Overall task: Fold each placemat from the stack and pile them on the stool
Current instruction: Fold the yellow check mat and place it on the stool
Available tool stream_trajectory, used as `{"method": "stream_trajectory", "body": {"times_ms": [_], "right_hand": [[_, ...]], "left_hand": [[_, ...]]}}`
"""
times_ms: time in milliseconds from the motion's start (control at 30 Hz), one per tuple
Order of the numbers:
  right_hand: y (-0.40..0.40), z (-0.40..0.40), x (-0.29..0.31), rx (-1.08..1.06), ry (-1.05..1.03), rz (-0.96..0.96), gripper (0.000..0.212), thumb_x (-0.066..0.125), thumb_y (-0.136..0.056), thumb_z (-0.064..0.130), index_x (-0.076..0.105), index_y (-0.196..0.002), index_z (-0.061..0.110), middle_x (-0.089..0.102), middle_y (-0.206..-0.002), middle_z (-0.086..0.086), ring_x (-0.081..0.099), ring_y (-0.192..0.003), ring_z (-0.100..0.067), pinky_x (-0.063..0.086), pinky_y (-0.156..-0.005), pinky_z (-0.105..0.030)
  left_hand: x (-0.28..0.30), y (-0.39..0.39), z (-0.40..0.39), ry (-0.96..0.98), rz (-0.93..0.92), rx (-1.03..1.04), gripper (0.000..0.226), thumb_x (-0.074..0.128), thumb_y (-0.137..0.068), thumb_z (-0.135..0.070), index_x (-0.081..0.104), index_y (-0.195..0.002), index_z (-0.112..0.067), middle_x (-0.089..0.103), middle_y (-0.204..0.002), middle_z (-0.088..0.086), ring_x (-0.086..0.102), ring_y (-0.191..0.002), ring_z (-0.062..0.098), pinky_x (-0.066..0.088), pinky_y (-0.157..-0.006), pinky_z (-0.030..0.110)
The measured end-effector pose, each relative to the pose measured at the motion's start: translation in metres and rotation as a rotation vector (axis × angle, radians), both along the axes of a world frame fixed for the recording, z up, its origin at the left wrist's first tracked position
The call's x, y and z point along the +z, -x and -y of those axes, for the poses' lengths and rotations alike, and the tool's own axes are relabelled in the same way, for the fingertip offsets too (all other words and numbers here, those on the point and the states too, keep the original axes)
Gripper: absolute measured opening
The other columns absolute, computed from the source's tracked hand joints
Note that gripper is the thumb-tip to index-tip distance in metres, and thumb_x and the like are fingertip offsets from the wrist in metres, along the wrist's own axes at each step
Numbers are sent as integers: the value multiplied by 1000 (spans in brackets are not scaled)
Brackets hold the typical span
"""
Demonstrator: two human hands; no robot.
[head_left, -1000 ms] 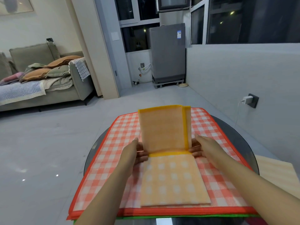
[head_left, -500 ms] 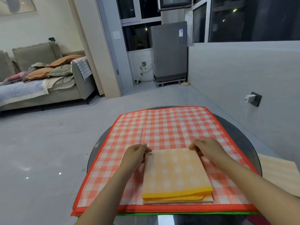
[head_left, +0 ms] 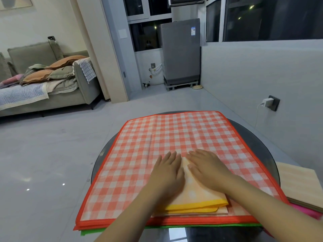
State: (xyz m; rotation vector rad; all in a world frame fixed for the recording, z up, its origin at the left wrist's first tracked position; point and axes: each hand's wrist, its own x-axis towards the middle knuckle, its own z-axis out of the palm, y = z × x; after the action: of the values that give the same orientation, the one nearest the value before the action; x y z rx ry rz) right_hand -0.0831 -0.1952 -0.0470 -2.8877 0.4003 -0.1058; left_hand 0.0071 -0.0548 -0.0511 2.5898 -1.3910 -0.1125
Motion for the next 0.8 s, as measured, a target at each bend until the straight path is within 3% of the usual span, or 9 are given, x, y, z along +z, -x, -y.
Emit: {"method": "stream_trajectory", "body": {"times_ms": [200, 567, 700, 800], "right_hand": [[3, -8, -19, -19, 24, -99, 55, 12, -100, 44, -3, -150, 25, -6, -159, 8, -12, -145, -8, -9, -118, -33], [8, -7, -21, -295, -1, -147, 70, 5, -95, 54, -11, -149, 12, -16, -157, -8, -17, -144, -22, -13, -117, -40], [10, -7, -23, -392, -10, -113, 71, 6, -96, 53, -5, -150, 8, -11, -158, -12, -13, -145, -27, -12, -116, -41], [11, -5, -24, -412, -87, -5, 65, 17, -98, 49, 8, -150, 11, 3, -159, -9, -2, -146, -25, -5, -117, -40]], "left_hand": [[-21, -1, 0, -111, 31, -16, 56, 8, -100, -46, -6, -151, -26, -10, -159, -5, -15, -144, 10, -10, -119, 38], [-26, -12, -20, -127, 0, 286, 66, 3, -96, -53, -12, -150, -17, -17, -158, 7, -18, -145, 23, -15, -116, 42], [-28, -11, -22, -55, -40, 433, 74, 10, -96, -55, -4, -151, -7, -8, -159, 13, -10, -146, 28, -9, -117, 42], [-26, -15, -22, 100, -55, 464, 65, 25, -96, -53, 25, -147, -12, 21, -156, 8, 14, -145, 26, 4, -119, 44]]}}
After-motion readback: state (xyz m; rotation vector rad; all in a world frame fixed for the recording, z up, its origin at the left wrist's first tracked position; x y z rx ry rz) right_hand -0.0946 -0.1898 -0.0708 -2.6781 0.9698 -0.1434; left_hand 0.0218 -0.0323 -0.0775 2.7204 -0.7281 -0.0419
